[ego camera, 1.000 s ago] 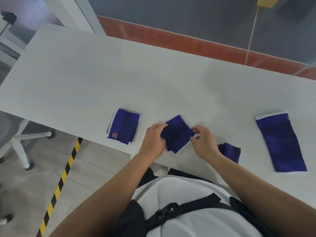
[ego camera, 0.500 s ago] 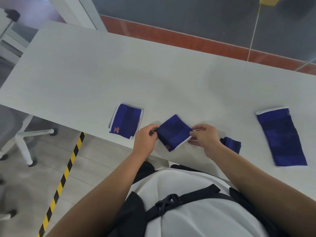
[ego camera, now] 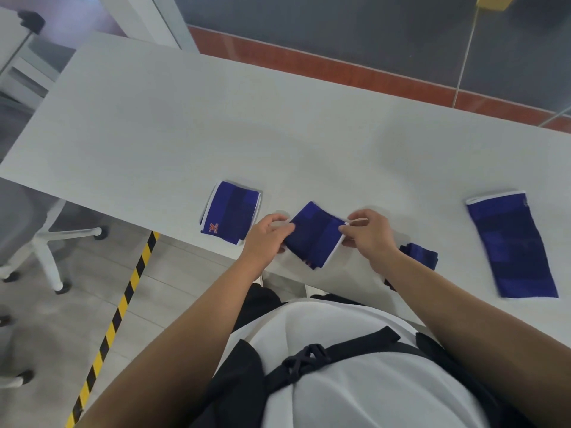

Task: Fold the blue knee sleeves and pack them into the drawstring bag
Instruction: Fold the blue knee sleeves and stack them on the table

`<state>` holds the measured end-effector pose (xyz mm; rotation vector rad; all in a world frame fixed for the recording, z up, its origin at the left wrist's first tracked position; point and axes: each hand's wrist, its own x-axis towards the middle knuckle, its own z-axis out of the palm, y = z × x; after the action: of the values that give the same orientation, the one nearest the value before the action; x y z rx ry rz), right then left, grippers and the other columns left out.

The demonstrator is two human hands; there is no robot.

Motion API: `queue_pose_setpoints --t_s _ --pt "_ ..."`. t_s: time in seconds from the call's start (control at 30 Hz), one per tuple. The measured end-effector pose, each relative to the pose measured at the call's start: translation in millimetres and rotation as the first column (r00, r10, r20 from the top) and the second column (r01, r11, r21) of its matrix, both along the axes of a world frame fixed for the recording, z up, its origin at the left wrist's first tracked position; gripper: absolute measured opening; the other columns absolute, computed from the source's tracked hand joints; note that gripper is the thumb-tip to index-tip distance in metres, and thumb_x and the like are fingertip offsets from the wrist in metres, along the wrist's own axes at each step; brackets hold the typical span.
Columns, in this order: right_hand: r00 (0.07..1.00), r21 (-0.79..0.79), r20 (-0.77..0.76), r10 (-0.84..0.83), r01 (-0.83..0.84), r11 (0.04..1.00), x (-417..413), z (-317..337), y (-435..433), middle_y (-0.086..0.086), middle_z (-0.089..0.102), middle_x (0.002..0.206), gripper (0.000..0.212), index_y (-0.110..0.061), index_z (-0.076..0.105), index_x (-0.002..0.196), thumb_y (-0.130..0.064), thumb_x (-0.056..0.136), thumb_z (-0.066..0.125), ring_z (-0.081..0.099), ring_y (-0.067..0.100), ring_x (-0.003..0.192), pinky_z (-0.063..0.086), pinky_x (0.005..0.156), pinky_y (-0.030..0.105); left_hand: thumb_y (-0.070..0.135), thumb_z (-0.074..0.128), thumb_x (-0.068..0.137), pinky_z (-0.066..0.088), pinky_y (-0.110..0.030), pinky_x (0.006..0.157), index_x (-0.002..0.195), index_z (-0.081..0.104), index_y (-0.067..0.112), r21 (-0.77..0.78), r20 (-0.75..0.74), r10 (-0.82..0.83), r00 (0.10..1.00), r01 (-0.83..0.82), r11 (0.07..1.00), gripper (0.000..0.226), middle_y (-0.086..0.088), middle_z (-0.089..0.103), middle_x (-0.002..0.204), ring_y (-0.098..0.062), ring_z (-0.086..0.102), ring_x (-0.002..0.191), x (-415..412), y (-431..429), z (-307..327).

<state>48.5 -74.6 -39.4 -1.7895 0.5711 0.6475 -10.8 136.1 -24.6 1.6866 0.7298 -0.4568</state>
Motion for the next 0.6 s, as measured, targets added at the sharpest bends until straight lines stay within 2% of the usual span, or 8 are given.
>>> queue_pose_setpoints --t_s 0.07,0.13,0.2,0.33,0.43,0.5,0.6 --pt "1.000 0.033 -0.026 0.007 -0.006 0.999 1 2 0 0.016 0.070 0.097 0.022 -0.006 0.065 0.101 -0.004 0.082 0.077 0.068 0.025 0.077 0.062 0.074 0.037 0.035 0.070 0.090 0.053 -0.025 0.076 0.123 0.061 0.023 0.040 -0.020 -0.098 0.995 0.099 0.994 0.037 0.003 0.067 0.111 -0.013 0.065 0.099 4 -1 -1" --pt "0.999 0.032 -0.032 0.032 -0.031 0.999 0 5 0 0.011 0.070 0.092 0.021 -0.006 0.068 0.101 -0.006 0.082 0.078 0.066 0.022 0.078 0.060 0.075 0.033 0.030 0.074 0.088 0.053 -0.027 0.085 0.126 0.064 0.019 0.092 -0.022 -0.153 0.988 0.154 0.984 0.041 0.003 0.068 0.111 -0.013 0.064 0.101 8 -2 -2" --pt "0.998 0.056 -0.040 0.050 -0.048 0.997 0 8 -2 0.009 0.070 0.093 0.022 -0.006 0.069 0.102 -0.007 0.082 0.079 0.067 0.021 0.084 0.059 0.081 0.034 0.024 0.075 0.088 0.053 -0.026 0.084 0.125 0.067 0.014 0.082 -0.019 -0.141 0.990 0.142 0.986 0.039 0.004 0.068 0.107 -0.014 0.065 0.098 10 -3 2" --pt "0.992 0.315 -0.122 0.015 0.025 0.949 3 21 -7 0.016 0.071 0.109 0.027 -0.004 0.067 0.112 -0.004 0.086 0.074 0.072 0.027 0.092 0.059 0.087 0.041 0.020 0.073 0.090 0.061 -0.026 0.077 0.118 0.071 0.012 -0.085 0.006 -0.049 0.999 0.050 0.995 0.030 -0.001 0.076 0.104 -0.015 0.073 0.093 8 4 15" --pt "0.974 0.516 -0.148 0.169 -0.070 0.854 3 29 -11 0.015 0.072 0.120 0.033 -0.002 0.065 0.123 -0.008 0.091 0.069 0.070 0.030 0.106 0.054 0.098 0.042 0.020 0.069 0.092 0.061 -0.035 0.085 0.117 0.071 0.014 -0.220 0.032 0.019 0.999 -0.012 0.975 0.025 -0.005 0.076 0.110 -0.020 0.072 0.102 -1 16 26" --pt "0.950 0.551 -0.142 0.279 -0.159 0.819 -1 30 -6 0.015 0.071 0.123 0.033 -0.004 0.066 0.125 -0.005 0.092 0.066 0.068 0.033 0.113 0.053 0.100 0.044 0.017 0.066 0.094 0.058 -0.040 0.090 0.118 0.069 0.010 -0.321 0.022 0.053 0.998 -0.043 0.946 0.025 -0.007 0.075 0.113 -0.023 0.071 0.106 -9 25 32" --pt "0.957 0.549 -0.123 0.263 -0.155 0.821 -4 34 12 0.017 0.071 0.123 0.033 -0.006 0.068 0.124 0.000 0.092 0.063 0.069 0.034 0.107 0.058 0.091 0.042 0.014 0.065 0.094 0.056 -0.039 0.093 0.122 0.065 0.008 -0.405 -0.005 0.052 0.999 -0.050 0.913 0.028 -0.008 0.073 0.117 -0.024 0.070 0.109 -17 38 42"
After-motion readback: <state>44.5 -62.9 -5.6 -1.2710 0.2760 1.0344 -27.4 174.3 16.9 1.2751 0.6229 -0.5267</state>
